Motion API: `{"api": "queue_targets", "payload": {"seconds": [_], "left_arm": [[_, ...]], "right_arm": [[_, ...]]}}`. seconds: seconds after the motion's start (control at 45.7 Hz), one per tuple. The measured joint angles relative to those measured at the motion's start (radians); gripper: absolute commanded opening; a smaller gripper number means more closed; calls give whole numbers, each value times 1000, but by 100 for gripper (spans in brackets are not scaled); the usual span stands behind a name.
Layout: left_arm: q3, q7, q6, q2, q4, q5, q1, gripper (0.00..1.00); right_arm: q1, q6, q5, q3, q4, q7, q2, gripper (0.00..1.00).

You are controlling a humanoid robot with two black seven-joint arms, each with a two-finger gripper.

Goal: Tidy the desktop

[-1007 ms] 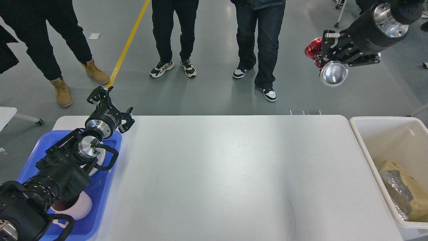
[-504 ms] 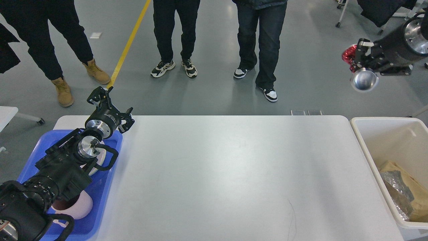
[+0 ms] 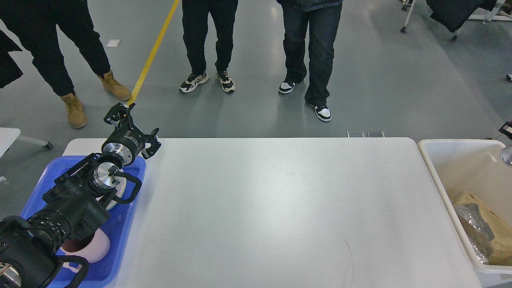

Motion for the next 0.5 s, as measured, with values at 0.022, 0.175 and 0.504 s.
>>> {"api": "queue_targets", "payload": {"seconds": [0.022, 0.175, 0.504], "left_arm": [[0, 0, 0, 0, 0, 0, 0, 97], [0, 0, 0, 0, 0, 0, 0, 97], [0, 0, 0, 0, 0, 0, 0, 97]], "right_arm": [[-16, -7, 0, 8, -9, 0, 1, 51], [-122, -25, -1, 84, -83, 0, 16, 83], [-162, -33, -1, 130, -123, 0, 31, 100]]}}
